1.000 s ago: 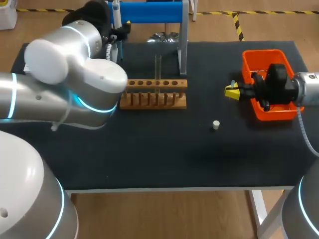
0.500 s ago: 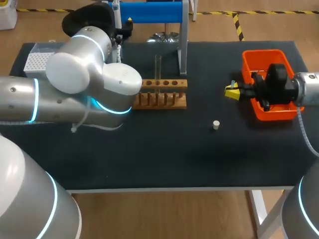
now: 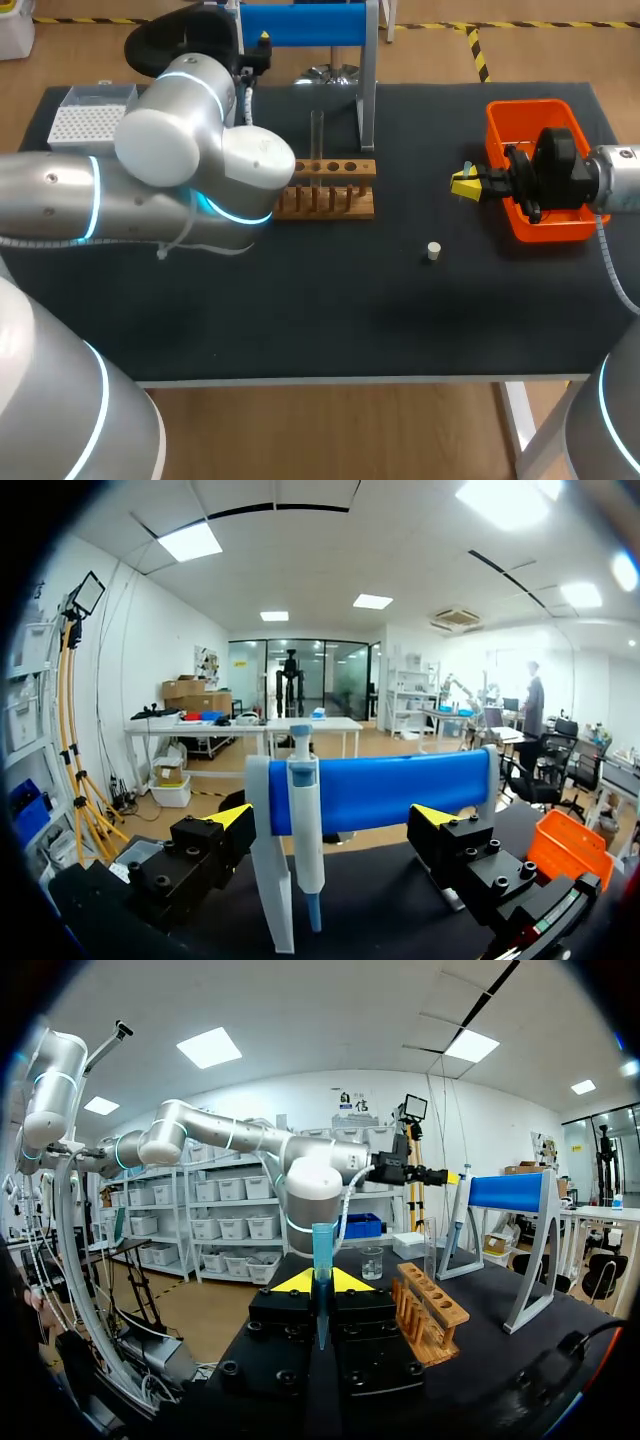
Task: Invert the test tube, pick up the pipette, mount the tip to pipette, aspirate from beaker and dispense into the tube, eject the tip, return the pipette, and cap with the stopper.
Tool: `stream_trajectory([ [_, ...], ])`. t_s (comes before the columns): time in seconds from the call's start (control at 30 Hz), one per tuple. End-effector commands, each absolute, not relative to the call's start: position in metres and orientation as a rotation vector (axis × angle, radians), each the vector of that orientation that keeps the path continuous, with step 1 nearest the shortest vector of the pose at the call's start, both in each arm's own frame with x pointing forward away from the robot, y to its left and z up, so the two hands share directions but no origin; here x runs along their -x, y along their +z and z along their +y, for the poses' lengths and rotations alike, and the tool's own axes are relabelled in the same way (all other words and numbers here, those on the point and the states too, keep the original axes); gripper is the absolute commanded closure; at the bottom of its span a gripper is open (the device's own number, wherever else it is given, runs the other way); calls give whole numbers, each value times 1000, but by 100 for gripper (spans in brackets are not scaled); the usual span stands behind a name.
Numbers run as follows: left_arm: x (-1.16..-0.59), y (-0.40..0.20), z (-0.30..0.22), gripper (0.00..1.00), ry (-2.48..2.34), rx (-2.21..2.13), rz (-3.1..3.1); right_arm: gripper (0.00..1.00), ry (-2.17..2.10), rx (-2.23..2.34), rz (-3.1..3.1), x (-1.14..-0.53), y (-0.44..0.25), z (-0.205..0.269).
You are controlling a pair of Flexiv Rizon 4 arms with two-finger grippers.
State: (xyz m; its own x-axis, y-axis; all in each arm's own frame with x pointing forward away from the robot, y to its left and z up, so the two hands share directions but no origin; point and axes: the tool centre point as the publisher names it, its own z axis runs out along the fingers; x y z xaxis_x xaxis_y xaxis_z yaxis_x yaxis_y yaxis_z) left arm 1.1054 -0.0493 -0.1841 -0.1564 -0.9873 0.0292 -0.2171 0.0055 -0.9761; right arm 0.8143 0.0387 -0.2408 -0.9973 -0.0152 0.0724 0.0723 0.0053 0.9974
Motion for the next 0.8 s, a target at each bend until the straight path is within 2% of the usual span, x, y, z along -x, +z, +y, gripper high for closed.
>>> stream_trajectory([
  [0.03,-1116,-182,-48,0,-1215,1310,1520,100,-2172,62,-2184,-813,-240,38],
  [0.07,-1117,-182,-48,0,-1215,1308,1532,100,-2172,62,-2184,-813,-240,38],
  [0.13,-1122,-183,-47,15,-1206,1314,1548,100,-2172,62,-2184,-813,-240,38],
  [0.33,-1131,-185,-43,30,-1200,1318,1566,100,-2172,62,-2184,-813,-240,38],
  [0.57,-1139,-187,-41,36,-1194,1318,1589,100,-2172,62,-2184,-813,-240,38],
  [0.67,-1141,-188,-40,42,-1193,1316,1588,100,-2172,62,-2184,-813,-240,38],
  [0.8,-1143,-188,-38,42,-1192,1309,1576,100,-2172,62,-2184,-813,-240,38],
])
